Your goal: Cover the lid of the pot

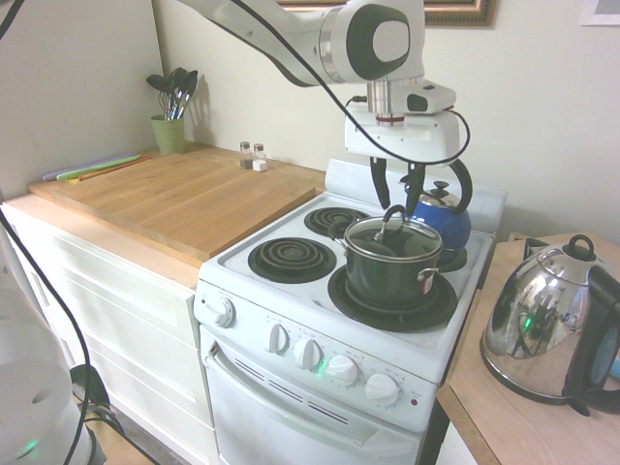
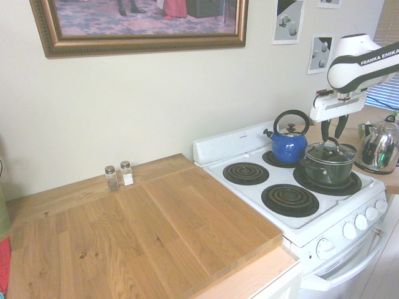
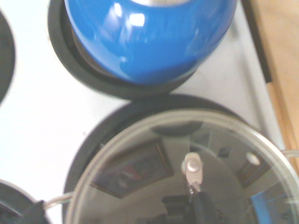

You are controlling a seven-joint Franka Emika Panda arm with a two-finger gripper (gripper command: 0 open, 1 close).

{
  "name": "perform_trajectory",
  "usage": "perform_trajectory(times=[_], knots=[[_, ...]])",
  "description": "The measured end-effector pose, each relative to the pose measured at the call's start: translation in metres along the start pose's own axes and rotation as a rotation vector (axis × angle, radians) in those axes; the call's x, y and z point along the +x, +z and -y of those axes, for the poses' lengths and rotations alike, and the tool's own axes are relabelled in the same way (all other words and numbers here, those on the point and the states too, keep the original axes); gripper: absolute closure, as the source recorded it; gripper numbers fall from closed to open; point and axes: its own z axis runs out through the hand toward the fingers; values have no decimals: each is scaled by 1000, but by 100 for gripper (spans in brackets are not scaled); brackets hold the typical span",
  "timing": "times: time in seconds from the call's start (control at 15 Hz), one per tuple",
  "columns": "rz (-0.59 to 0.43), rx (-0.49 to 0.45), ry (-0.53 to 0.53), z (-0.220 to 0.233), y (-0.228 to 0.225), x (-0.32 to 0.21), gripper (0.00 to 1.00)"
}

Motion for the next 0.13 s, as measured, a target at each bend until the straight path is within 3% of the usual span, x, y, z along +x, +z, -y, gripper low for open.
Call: perform_trajectory(times=[0.13], knots=[[5,34,3,-6,-29,-1,0]])
